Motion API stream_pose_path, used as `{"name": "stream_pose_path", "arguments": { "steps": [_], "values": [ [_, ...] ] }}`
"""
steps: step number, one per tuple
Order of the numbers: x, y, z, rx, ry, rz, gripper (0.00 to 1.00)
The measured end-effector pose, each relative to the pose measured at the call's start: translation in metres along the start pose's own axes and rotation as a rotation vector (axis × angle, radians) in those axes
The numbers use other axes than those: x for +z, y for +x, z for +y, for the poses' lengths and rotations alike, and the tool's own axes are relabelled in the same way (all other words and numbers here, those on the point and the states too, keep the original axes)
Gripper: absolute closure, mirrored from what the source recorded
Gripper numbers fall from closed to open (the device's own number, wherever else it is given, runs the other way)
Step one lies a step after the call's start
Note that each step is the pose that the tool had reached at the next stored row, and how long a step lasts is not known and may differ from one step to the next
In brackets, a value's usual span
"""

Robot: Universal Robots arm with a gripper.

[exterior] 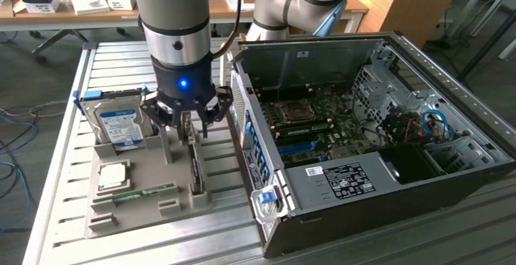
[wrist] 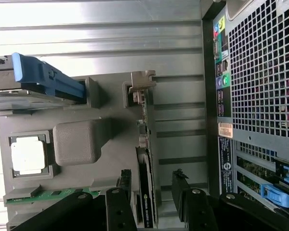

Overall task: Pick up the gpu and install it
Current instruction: 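Pick up the gpu and move the gpu toward the slot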

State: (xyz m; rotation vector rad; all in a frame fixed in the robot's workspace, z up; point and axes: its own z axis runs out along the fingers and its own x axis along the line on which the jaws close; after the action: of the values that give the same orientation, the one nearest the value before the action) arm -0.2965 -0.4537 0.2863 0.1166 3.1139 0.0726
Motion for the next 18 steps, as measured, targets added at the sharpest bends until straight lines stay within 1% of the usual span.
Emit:
{"name": "stream_pose_path", "arguments": {
  "steps": [3, 8, 10, 14, 18],
  "values": [
    [0.0010, 0.0000, 0.0000, -0.003, -0.0003, 0.0001, 0.53],
    [0.0042, -0.0005, -0.0001, -0.042, 0.0011, 0.0068, 0.53],
    [0.0051, -0.0005, -0.0001, -0.055, 0.0029, 0.0094, 0.53],
    [0.0057, -0.0006, -0.0011, -0.071, 0.0032, 0.0109, 0.53],
    [0.0058, -0.0008, -0.0041, -0.076, 0.0055, 0.0119, 0.53]
  ]
}}
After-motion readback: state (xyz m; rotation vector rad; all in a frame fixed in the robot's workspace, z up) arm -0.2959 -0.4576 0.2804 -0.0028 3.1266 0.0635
